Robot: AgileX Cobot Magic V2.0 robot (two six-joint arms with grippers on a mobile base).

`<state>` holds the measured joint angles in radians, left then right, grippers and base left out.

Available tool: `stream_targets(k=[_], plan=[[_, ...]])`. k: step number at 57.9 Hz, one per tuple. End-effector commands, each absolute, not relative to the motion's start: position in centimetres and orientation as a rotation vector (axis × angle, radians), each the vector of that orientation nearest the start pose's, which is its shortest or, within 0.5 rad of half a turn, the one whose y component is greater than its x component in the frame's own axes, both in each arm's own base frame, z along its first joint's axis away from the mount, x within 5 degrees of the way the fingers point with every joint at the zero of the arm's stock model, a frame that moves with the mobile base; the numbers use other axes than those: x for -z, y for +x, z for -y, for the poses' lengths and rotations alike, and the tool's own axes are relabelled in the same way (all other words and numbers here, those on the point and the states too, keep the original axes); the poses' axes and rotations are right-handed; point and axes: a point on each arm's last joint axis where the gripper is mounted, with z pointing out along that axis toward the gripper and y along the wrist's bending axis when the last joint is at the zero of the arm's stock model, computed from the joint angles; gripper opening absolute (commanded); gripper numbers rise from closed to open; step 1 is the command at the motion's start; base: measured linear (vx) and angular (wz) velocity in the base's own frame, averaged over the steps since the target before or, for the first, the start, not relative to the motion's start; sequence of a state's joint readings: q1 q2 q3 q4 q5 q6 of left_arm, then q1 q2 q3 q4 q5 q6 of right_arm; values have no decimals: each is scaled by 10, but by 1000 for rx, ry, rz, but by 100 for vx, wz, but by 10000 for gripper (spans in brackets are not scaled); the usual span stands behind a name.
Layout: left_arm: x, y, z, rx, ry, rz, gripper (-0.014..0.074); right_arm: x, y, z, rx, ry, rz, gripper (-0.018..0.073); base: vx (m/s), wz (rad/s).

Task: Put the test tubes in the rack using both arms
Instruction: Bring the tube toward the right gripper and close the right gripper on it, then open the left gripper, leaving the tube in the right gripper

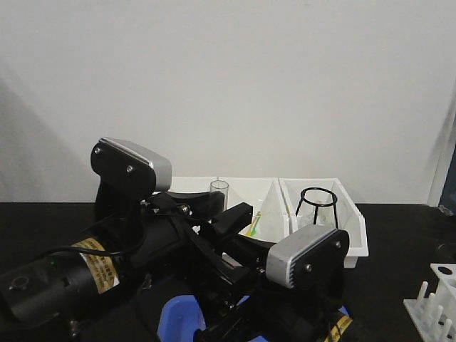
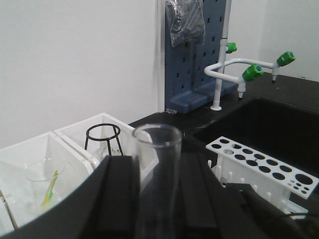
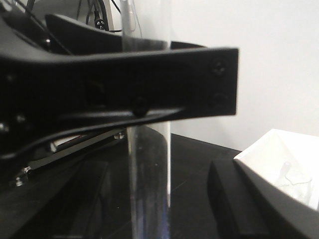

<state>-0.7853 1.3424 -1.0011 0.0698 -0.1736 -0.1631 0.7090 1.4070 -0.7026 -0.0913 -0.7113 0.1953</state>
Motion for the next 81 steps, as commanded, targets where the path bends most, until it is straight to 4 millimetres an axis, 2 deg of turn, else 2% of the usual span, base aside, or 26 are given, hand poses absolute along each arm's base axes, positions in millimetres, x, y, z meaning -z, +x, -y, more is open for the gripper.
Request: stream_targets(k=[1, 23, 61, 69, 81], plan=[[-386, 215, 218, 721, 540, -1465, -20, -317, 221, -198, -752, -448, -1277, 391, 0, 0], [-385, 215, 218, 720, 541, -1468, -20, -318, 221, -198, -755, -446, -1268, -15, 0, 0], [-385, 215, 218, 720, 540, -1469, -20, -319, 221, -197, -757, -427, -1268, 6, 0, 0], [-385, 215, 218, 720, 540, -1469, -20, -319, 221, -197, -756, -432, -1267, 76, 0, 0], [-385, 215, 218, 720, 540, -1469, -20, -319, 221, -197, -757, -432, -1262, 260, 0, 0]])
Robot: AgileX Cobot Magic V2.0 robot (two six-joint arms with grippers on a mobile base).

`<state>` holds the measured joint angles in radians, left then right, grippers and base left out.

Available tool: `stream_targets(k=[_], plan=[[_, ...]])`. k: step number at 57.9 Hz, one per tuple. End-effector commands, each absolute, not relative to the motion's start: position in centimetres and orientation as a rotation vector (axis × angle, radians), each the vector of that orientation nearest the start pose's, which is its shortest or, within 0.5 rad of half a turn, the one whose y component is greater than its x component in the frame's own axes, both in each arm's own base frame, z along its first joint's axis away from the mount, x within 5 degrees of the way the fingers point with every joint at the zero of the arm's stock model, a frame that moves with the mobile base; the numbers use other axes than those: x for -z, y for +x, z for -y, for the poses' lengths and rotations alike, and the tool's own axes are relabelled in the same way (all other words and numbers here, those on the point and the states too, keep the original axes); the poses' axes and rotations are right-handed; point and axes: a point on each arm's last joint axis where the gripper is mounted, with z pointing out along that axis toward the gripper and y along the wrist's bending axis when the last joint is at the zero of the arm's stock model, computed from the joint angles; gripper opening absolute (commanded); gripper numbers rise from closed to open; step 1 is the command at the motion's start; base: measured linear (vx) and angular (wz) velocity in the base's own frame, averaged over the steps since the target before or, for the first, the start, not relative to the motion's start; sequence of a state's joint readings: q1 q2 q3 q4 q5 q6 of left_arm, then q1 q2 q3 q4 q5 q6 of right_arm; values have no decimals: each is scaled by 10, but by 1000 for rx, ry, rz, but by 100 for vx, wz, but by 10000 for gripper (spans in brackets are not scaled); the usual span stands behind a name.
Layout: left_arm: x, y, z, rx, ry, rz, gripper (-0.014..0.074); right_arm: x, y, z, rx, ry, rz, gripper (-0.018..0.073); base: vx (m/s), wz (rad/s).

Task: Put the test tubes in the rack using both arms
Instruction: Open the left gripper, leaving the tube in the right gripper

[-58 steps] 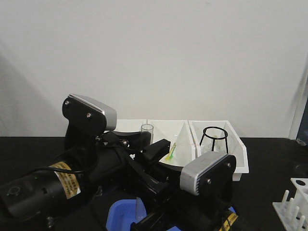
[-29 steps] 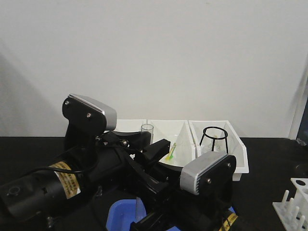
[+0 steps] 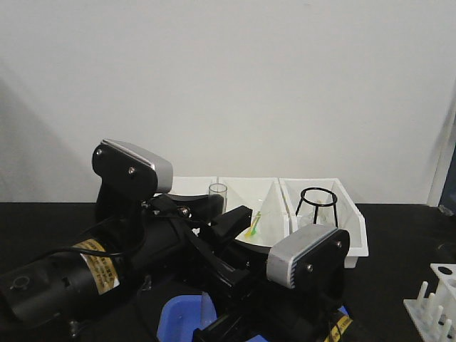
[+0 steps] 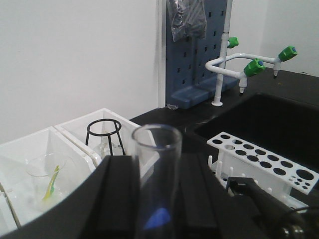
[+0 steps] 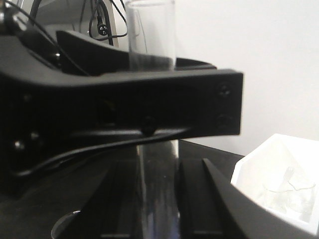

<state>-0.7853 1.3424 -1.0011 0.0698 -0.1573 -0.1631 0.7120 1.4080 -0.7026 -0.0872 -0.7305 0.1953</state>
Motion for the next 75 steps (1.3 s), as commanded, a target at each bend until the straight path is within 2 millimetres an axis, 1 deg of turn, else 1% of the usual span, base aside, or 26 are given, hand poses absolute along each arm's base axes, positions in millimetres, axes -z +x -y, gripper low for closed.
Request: stream_targets(k=[1, 5, 9, 23, 28, 31, 32, 33, 35, 36, 43, 56, 64, 68, 75], plan=[[-385, 215, 218, 720, 540, -1469, -20, -319, 221, -197, -758, -431, -1259, 272, 0, 0], [-385, 215, 218, 720, 541, -1470, -20, -320, 221, -197, -761, -428, -1252, 310, 0, 0], [-385, 215, 218, 720, 541, -1473, -20, -321, 221, -197, -766, -421, -1240, 323, 0, 0], [-384, 215, 218, 717, 543, -1483, -20, -318, 223, -198, -771, -411, -1231, 296, 0, 0], [-384, 215, 218, 717, 543, -1484, -20, -317, 224, -199, -771, -412, -1235, 244, 0, 0], [-384, 215, 218, 717, 543, -1485, -20, -317, 224, -199, -771, -411, -1235, 184, 0, 0], [-384, 215, 218, 717, 543, -1485, -20, -317, 224, -199, -771, -411, -1235, 176, 0, 0], [-384, 215, 218, 717, 543, -1485, -20, -317, 224, -199, -771, -410, -1236, 147, 0, 0], [-384, 215, 218, 717, 543, -1484, -20, -317, 224, -199, -771, -409, -1235, 125, 0, 0], [-384, 215, 218, 717, 543, -1484, -20, -317, 224, -199, -771, -409, -1235, 95, 0, 0], [-384, 215, 218, 717, 543, -1484, -20, -317, 224, -199, -771, -409, -1235, -11, 0, 0], [-384, 215, 218, 716, 544, -1486, -20, -317, 224, -199, -771, -408, -1235, -11, 0, 0], [-383, 215, 218, 710, 550, -1500, 2, -317, 224, -199, -771, -408, -1235, -11, 0, 0], [-382, 215, 218, 704, 556, -1505, 34, -317, 224, -199, -771, -409, -1236, -11, 0, 0], [-381, 215, 218, 682, 577, -1510, 123, -317, 224, -199, -771, -409, -1236, -11, 0, 0]])
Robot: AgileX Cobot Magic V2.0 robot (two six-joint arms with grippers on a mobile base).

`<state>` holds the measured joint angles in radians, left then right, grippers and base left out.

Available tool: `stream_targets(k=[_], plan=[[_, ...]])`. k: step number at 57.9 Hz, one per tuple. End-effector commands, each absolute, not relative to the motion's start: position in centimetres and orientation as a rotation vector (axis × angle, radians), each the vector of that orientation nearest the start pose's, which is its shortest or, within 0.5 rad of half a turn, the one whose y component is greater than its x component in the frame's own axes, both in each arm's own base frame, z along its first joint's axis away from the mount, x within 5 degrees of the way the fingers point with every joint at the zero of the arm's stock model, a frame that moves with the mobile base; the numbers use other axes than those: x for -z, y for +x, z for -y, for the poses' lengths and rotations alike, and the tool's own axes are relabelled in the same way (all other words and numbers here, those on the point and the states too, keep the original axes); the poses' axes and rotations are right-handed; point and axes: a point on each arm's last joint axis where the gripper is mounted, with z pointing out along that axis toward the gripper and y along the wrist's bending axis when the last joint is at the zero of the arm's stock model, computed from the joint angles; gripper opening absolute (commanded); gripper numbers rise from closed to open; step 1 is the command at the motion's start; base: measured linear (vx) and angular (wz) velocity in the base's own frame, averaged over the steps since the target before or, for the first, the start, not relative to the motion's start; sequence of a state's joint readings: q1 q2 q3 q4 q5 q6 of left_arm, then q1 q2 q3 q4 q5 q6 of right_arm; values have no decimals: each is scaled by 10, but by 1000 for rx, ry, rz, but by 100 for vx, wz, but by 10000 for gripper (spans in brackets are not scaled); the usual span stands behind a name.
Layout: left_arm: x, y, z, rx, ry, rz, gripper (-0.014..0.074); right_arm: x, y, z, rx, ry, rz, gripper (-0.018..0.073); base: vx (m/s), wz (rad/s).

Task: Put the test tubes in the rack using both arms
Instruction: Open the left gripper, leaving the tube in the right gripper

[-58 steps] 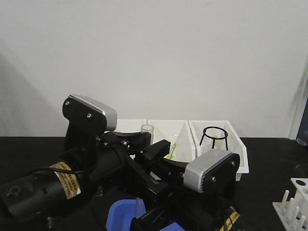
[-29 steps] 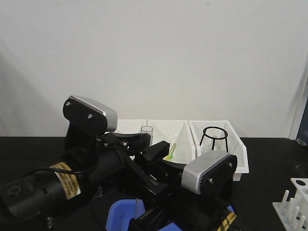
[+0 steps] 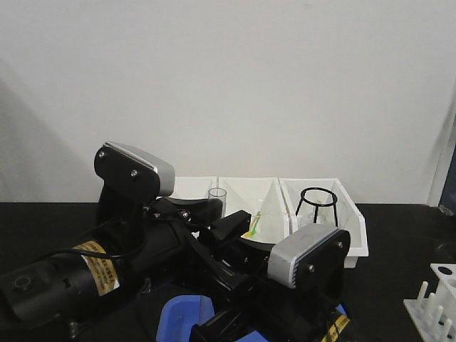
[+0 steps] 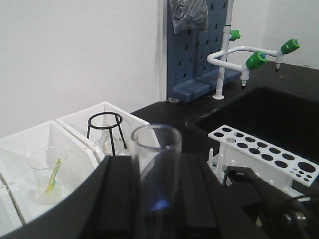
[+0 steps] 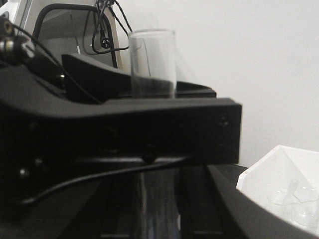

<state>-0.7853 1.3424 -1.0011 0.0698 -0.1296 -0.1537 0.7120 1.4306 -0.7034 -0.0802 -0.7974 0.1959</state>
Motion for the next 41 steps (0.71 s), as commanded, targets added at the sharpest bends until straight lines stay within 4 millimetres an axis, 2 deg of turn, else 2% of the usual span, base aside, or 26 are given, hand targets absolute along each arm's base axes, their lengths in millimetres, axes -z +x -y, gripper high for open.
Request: stream_targets(k=[1, 9, 19, 30, 41], plan=[[-380, 215, 218, 682, 577, -1512, 143, -317, 224, -199, -771, -409, -1236, -11, 0, 0], [-380, 215, 218, 681, 577, -1518, 274, -317, 224, -199, -767, -412, -1239, -11, 0, 0], [-381, 215, 218, 683, 575, -1512, 386, -317, 224, -199, -766, -412, -1242, -11, 0, 0], [-393, 209, 213, 700, 554, -1449, 405, -317, 224, -199, -765, -413, -1243, -9, 0, 0], [-414, 197, 201, 725, 520, -1352, 405, -316, 225, -199, -762, -415, -1253, -9, 0, 0]])
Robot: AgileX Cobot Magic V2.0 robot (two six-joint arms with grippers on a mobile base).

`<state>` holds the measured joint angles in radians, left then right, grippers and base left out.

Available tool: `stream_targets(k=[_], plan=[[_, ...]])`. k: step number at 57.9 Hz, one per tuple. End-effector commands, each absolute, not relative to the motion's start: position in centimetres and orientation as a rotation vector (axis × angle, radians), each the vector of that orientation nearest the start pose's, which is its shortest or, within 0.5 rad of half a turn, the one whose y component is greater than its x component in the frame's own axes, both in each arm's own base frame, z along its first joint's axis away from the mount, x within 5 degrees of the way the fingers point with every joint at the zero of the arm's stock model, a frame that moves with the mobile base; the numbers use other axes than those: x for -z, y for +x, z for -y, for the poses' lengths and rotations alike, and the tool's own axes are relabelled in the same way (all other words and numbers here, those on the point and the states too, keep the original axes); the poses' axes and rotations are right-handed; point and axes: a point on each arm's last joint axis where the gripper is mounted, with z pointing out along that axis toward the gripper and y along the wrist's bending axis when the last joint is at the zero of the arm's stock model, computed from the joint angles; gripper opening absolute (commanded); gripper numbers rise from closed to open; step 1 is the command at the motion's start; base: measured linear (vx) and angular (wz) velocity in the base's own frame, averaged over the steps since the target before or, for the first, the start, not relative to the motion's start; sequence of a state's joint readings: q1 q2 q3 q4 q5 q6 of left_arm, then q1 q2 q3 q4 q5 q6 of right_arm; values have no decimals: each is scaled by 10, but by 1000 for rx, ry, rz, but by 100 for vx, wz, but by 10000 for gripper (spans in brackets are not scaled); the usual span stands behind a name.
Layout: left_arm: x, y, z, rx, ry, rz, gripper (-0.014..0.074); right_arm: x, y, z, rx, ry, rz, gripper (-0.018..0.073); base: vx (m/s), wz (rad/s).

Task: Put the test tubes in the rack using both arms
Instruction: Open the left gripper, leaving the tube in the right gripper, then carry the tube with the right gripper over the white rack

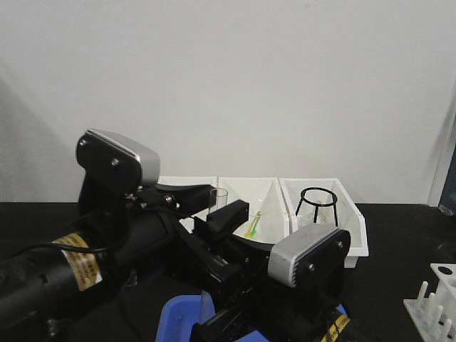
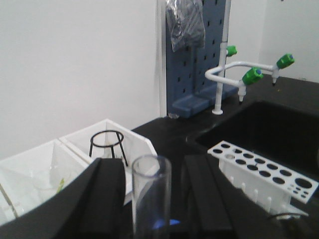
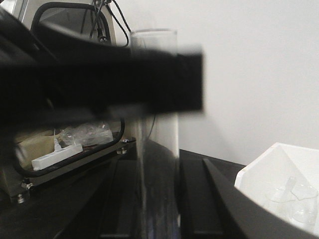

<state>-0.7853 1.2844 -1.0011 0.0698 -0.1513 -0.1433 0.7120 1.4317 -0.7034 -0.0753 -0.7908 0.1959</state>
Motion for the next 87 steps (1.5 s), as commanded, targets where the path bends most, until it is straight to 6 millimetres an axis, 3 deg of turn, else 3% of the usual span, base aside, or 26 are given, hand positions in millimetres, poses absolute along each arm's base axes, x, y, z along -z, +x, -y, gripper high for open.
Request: stream_targets(k=[1, 12, 27, 35, 49, 72, 87], plan=[[-415, 196, 200, 726, 519, -1345, 405, -315, 225, -199, -762, -416, -1255, -9, 0, 0], [-440, 178, 183, 715, 505, -1219, 405, -314, 225, -199, -757, -420, -1272, -9, 0, 0], [-474, 140, 144, 727, 461, -1100, 405, -314, 227, -197, -715, -422, -1266, -8, 0, 0], [-482, 124, 126, 685, 481, -1094, 405, -313, 235, -187, -612, -304, -1297, -7, 0, 0], [-480, 109, 110, 602, 547, -1160, 403, -307, 248, -165, -267, -228, -1363, -6, 0, 0], [-472, 111, 111, 560, 593, -1227, 403, -303, 286, -83, -48, -17, -1444, -6, 0, 0], [-470, 112, 111, 517, 622, -1244, 403, -304, 297, -27, 97, 100, -1433, -6, 0, 0]])
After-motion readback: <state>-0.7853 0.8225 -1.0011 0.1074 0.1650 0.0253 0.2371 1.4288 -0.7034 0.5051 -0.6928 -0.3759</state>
